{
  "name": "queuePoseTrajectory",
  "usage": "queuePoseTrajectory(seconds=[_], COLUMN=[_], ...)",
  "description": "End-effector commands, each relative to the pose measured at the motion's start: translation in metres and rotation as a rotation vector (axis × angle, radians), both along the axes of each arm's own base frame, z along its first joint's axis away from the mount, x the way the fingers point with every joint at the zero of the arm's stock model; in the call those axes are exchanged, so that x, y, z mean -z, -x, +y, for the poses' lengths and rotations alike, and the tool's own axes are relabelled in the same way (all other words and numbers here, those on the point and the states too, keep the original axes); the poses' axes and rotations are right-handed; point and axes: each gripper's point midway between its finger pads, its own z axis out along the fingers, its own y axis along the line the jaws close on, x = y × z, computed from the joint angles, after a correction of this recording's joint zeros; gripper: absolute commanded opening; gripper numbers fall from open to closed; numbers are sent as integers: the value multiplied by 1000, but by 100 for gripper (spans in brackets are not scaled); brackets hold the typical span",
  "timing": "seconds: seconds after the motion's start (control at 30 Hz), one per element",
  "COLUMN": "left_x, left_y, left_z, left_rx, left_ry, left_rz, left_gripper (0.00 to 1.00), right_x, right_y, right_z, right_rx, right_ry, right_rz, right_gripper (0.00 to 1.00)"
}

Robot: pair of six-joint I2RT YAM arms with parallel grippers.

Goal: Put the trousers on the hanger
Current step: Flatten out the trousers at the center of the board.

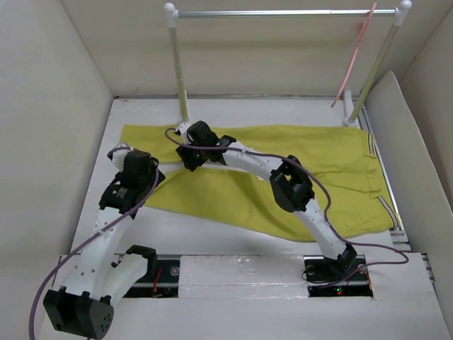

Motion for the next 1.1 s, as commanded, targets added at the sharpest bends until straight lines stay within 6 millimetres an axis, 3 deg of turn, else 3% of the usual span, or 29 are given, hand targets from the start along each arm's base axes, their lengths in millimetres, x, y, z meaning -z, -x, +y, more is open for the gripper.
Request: queuePoseTrajectory(seconds=[0.0, 0.03, 0.07, 0.1, 0.13, 0.2, 0.23, 0.27, 0.3, 0.37, 0.4, 0.43, 0.5, 0.53, 0.63, 0.7, 0.73, 0.9, 0.93, 0.97, 1.07], left_x=[35, 34, 37, 50, 50, 57, 71, 72, 80, 94, 97, 108, 115, 120, 126, 129, 132, 145, 147, 147, 153], left_y=[15, 11, 10, 9, 8, -3, -3, -11, -11, -12, -14, -10, -12, -11, -14, -15, -14, -4, -1, -1, 1], left_z=[4, 3, 5, 16, 15, 16, 18, 20, 30, 43, 46, 61, 66, 70, 79, 81, 81, 80, 80, 81, 82], left_rx=[-67, -90, -118, -215, -235, -276, -297, -337, -389, -459, -477, -535, -551, -570, -611, -628, -639, -651, -651, -646, -642], left_ry=[22, 40, 61, 124, 143, 231, 247, 283, 293, 301, 329, 343, 374, 369, 350, 344, 349, 336, 331, 323, 320], left_rz=[99, 93, 99, 131, 124, 93, 112, 83, 93, 127, 123, 148, 152, 162, 162, 173, 181, 231, 236, 236, 257], left_gripper=[51, 49, 46, 40, 39, 40, 40, 41, 41, 42, 42, 42, 42, 43, 47, 47, 47, 47, 47, 47, 44], right_x=[-121, -135, -147, -118, -155, -155, -126, -143, -136, -113, -106, -99, -89, -87, -82, -84, -75, -61, -69, -51, -35], right_y=[11, 26, 31, 59, 66, 91, 107, 127, 140, 178, 190, 201, 229, 232, 242, 238, 241, 226, 219, 216, 201], right_z=[11, -5, -10, -35, -32, -47, -63, -69, -74, -83, -85, -86, -83, -84, -78, -74, -70, -41, -30, -23, -3], right_rx=[-70, -99, -108, -119, -133, -149, -153, -179, -197, -266, -285, -309, -368, -363, -398, -404, -419, -446, -443, -446, -441], right_ry=[-215, -207, -236, -184, -246, -270, -247, -280, -277, -247, -227, -209, -173, -151, -122, -116, -95, -44, -52, -22, 17], right_rz=[-81, -103, -132, -95, -152, -133, -90, -108, -95, -30, -12, -5, -9, -19, -34, -52, -37, -66, -83, -64, -72], right_gripper=[58, 49, 6, 0, 0, 0, 0, 0, 1, 14, 18, 30, 38, 43, 46, 49, 51, 54, 55, 56, 56])
